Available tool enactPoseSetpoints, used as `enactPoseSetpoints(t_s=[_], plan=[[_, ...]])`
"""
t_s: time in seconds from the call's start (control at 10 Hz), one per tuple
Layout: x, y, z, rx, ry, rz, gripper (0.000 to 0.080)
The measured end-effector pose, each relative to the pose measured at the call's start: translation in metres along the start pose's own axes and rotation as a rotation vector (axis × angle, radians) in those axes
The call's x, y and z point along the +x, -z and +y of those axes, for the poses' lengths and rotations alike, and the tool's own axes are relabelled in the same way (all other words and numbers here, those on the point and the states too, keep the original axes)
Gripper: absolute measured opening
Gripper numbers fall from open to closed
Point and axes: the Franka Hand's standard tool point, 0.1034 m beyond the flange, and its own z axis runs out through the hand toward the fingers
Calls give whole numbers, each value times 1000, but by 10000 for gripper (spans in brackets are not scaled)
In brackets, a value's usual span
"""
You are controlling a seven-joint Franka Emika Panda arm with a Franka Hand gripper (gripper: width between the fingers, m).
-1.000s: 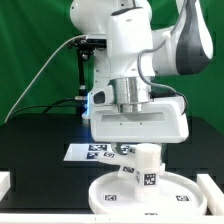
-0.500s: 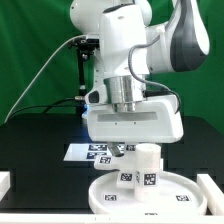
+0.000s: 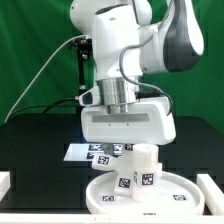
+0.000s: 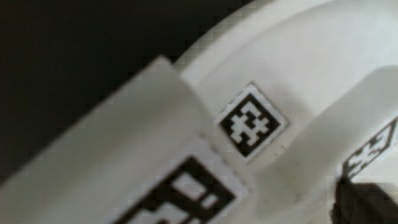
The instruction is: Assemble round table
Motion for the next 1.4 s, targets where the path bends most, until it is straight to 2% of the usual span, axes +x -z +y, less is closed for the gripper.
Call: enactPoseSetpoints(t_s=[0.2, 0.9, 1.2, 1.4], plan=[[5, -3, 9, -12, 19, 31, 648], [8, -2, 8, -13, 31, 63, 648], [18, -2, 21, -20, 57, 67, 648], [30, 7, 34, -20, 75, 73, 648]])
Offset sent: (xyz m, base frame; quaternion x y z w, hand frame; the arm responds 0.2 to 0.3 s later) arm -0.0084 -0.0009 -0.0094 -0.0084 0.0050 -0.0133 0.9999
